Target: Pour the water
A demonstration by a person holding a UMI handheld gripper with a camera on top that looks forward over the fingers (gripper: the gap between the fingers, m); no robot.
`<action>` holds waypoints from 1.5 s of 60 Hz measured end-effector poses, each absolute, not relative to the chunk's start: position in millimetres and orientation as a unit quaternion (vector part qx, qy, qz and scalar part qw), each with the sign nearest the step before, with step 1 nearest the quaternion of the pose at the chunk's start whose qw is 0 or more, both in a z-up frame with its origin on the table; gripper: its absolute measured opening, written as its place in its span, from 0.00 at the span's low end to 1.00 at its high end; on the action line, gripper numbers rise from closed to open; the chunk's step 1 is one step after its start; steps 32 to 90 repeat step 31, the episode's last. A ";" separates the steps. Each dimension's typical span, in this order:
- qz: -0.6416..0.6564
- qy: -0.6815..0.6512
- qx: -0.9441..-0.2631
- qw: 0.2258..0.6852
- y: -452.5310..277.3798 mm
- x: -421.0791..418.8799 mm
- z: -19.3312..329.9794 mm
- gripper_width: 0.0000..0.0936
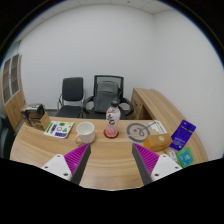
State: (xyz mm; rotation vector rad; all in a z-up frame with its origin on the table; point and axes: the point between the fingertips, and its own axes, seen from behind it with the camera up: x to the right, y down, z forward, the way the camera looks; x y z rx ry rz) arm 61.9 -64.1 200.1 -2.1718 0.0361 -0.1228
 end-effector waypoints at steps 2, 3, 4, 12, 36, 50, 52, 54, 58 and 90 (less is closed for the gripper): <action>-0.051 0.017 -0.885 0.462 -77.4 56.8 205.4 0.92; -0.052 0.018 -0.886 0.461 -83.3 54.9 207.2 0.92; -0.053 0.020 -0.886 0.460 -89.0 53.2 208.8 0.92; -0.062 0.032 -0.884 0.461 -121.9 47.1 219.8 0.92; -0.094 0.036 -0.885 0.455 -144.7 58.0 222.5 0.91; -0.094 0.036 -0.885 0.455 -144.7 58.0 222.5 0.91; -0.094 0.036 -0.885 0.455 -144.7 58.0 222.5 0.91; -0.094 0.036 -0.885 0.455 -144.7 58.0 222.5 0.91; -0.094 0.036 -0.885 0.455 -144.7 58.0 222.5 0.91; -0.094 0.036 -0.885 0.455 -144.7 58.0 222.5 0.91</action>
